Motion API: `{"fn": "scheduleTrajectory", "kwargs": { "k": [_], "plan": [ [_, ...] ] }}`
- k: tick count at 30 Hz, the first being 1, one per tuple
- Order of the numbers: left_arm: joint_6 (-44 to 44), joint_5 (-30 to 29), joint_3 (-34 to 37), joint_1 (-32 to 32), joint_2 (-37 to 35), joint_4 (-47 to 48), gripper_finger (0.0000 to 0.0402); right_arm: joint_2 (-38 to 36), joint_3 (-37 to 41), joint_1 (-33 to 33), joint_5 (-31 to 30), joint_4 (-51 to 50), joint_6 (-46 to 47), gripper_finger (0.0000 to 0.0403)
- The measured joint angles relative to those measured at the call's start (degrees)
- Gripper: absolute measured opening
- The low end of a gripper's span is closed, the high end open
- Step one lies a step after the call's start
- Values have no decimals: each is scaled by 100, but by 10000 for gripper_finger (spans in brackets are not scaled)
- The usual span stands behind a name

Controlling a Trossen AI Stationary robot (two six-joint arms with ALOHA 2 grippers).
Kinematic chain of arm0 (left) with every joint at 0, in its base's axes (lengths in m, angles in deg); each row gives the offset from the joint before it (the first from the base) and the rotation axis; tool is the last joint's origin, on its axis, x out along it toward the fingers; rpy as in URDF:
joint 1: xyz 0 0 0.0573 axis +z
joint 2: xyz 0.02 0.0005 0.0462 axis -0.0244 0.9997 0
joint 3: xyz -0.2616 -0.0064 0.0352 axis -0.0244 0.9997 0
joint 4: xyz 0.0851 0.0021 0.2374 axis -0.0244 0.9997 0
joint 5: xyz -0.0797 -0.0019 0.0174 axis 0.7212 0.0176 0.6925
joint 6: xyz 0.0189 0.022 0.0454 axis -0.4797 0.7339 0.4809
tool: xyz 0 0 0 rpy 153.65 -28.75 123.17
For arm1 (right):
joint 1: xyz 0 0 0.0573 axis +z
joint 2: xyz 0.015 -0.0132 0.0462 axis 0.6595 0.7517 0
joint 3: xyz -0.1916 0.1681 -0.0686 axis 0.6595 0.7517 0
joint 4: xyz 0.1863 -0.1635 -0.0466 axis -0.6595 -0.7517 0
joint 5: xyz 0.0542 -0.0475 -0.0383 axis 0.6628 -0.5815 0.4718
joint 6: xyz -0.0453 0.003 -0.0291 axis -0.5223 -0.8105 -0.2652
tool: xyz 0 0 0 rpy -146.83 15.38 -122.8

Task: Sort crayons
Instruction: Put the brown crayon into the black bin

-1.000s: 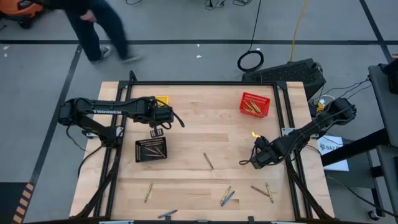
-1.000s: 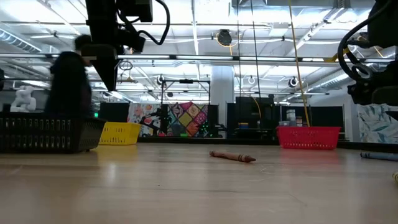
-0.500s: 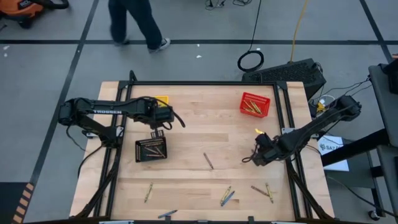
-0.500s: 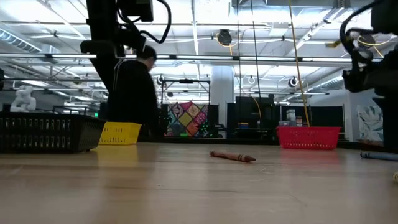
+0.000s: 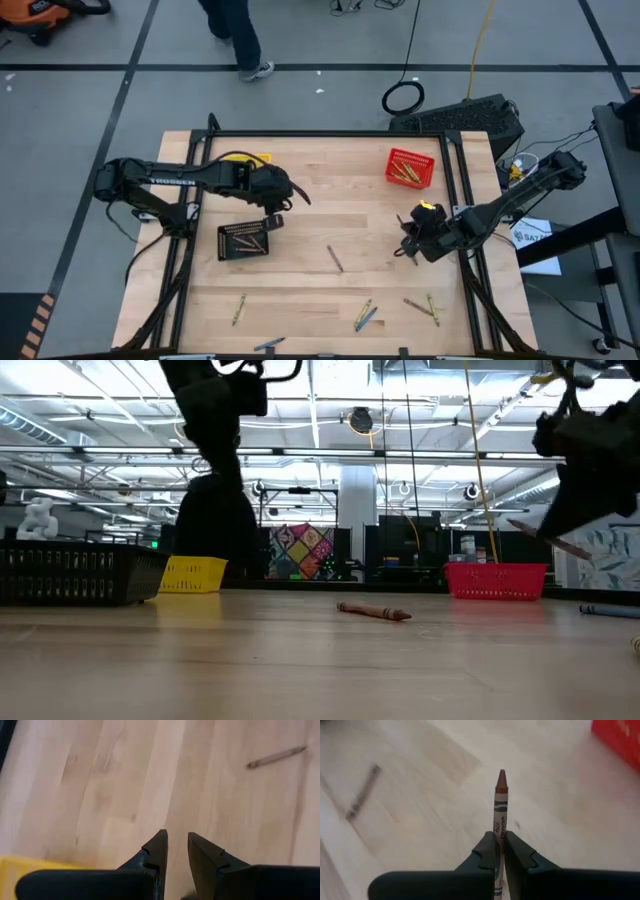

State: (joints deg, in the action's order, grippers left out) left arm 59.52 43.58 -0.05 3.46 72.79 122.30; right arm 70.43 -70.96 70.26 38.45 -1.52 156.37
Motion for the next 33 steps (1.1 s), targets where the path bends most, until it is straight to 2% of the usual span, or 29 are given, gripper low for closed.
{"fn": "scheduleTrajectory", "kwargs": {
  "k": [4, 6, 11, 15, 21, 25, 30, 33],
  "plan": [
    [164, 55, 0, -197, 0, -507, 75, -78, -2, 0, -539, 582, -577, 0],
    [360, 288, 0, -307, 0, -798, 75, -81, -2, 0, -763, 992, -948, 0],
    [727, 572, 2, -573, 0, -1896, 75, -81, -4, -4, -1108, 2262, -2168, 0],
    [960, 643, 122, -700, 33, -2922, 75, -81, -4, -11, -1097, 3371, -3369, 0],
    [970, 650, 391, -743, 163, -3868, 75, -80, -7, -11, -934, 4595, -4760, 0],
    [968, 815, 552, -740, 361, -4879, 75, -54, -11, -15, -931, 5130, -5359, 0],
    [963, 1217, 566, -742, 657, -5487, 75, -51, -11, -17, -886, 5558, -5752, 0],
    [960, 1329, 564, -741, 822, -5901, 75, -15, -11, -97, -607, 5719, -5811, 0]
  ]
}}
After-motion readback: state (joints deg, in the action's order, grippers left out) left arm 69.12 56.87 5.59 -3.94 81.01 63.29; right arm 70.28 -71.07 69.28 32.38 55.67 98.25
